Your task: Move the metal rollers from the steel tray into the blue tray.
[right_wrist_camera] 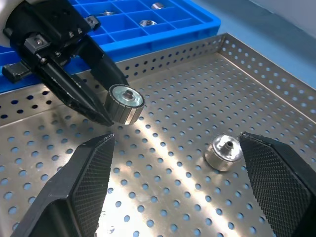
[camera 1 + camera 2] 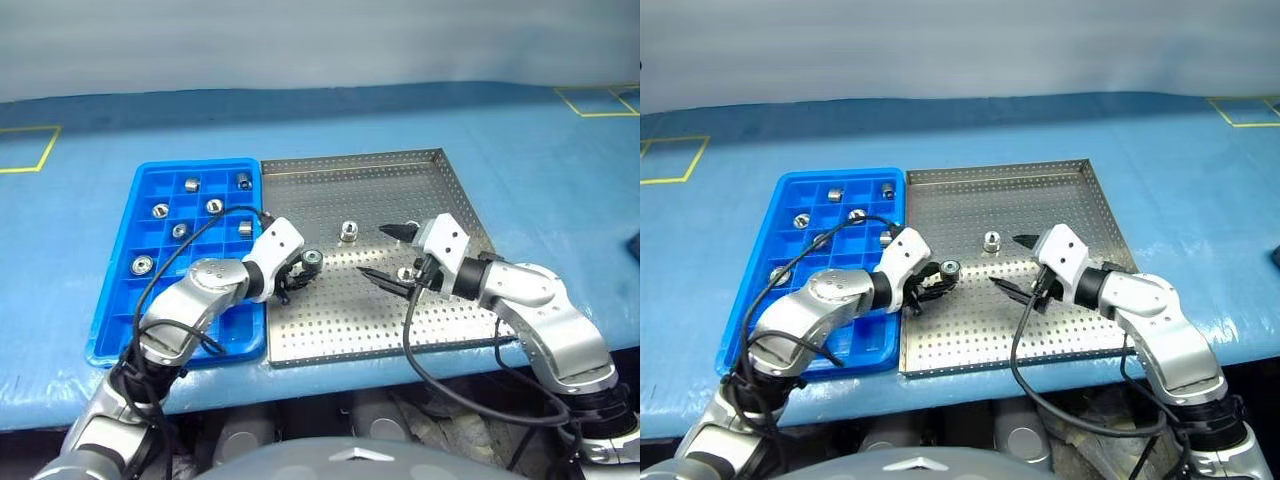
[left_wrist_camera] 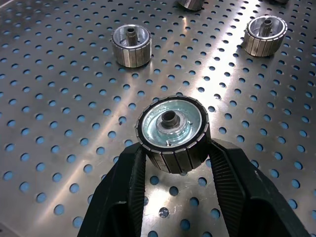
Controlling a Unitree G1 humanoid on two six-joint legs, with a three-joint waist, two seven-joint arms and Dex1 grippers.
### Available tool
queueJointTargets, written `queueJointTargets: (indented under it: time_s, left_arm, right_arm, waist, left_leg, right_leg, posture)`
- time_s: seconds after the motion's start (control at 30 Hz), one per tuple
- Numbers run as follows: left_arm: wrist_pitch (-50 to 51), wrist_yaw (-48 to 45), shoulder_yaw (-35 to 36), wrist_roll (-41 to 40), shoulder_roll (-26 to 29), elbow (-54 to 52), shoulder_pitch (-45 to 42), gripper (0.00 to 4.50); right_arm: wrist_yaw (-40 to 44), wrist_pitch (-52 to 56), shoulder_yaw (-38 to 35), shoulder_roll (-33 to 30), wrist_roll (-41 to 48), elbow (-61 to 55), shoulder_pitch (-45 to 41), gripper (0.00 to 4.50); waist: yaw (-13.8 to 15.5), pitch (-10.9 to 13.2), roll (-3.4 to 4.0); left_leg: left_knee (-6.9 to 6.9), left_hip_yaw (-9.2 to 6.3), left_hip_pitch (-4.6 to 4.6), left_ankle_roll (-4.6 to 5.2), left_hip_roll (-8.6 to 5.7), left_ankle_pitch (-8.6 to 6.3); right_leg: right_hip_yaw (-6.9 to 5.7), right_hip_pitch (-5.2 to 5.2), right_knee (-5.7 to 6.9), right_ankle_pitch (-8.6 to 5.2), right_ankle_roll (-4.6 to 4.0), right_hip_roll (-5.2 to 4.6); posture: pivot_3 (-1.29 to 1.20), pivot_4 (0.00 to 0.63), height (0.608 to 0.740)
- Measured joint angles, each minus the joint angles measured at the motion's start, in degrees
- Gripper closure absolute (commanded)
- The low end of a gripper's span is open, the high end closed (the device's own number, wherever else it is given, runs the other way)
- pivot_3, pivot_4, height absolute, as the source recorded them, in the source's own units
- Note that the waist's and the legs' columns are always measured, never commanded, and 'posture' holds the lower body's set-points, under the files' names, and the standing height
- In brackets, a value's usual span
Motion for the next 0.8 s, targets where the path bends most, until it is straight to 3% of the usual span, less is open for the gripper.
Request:
queueJointTargets:
  time_s: [0.2, 0.47, 0.6, 0.8]
  left_arm:
    - [8.07, 2.54, 14.31, -1.97, 6.48, -13.78, 7.68, 2.46]
    - [18.86, 3.79, 36.42, -3.44, 11.42, -28.64, 21.17, 2.46]
    - [17.3, 6.48, 45.4, -11.85, 13.25, -30.3, 30.02, 2.46]
    - [7.52, 20.88, 56.64, -33.92, 13.1, -30.59, 44.56, 2.46]
  right_arm:
    - [1.96, -1.37, 3.78, 2.48, -0.04, 2.95, -1.95, 0.27]
    - [8.29, -3.97, 9.03, 4.44, -0.05, 8.48, -8.28, 0.27]
    - [12.9, -5.54, 11.68, 5.76, 0.01, 11.59, -12.66, 0.27]
    - [17.17, -7.93, 14.15, 8.54, -0.11, 15.99, -17.52, 0.27]
  waist:
    - [0.39, 0.02, -0.03]
    - [3.81, 0.04, -0.08]
    - [5.71, 0.04, -0.09]
    - [8.26, 0.04, -0.11]
  left_leg:
    - [-0.05, -0.01, 0.01, -0.07, 0.09, 0.0]
    - [-0.05, -0.18, 0.0, -0.15, 0.02, 0.03]
    - [-0.06, -0.39, -0.02, -0.25, 0.04, 0.04]
    - [-0.1, -0.93, -0.13, -0.48, 0.0, 0.03]
  right_leg:
    - [-0.03, -0.04, 0.0, -0.02, -0.03, -0.13]
    - [-0.28, 0.03, -0.01, -0.07, -0.13, -0.1]
    - [-0.46, 0.05, 0.0, -0.28, -0.48, -0.31]
    - [-0.77, 0.07, 0.01, -0.41, -0.69, -0.49]
  posture:
    - [-0.04, 0.15, 0.74]
    - [0.13, 0.15, 0.74]
    - [0.21, 0.15, 0.74]
    - [0.26, 0.15, 0.74]
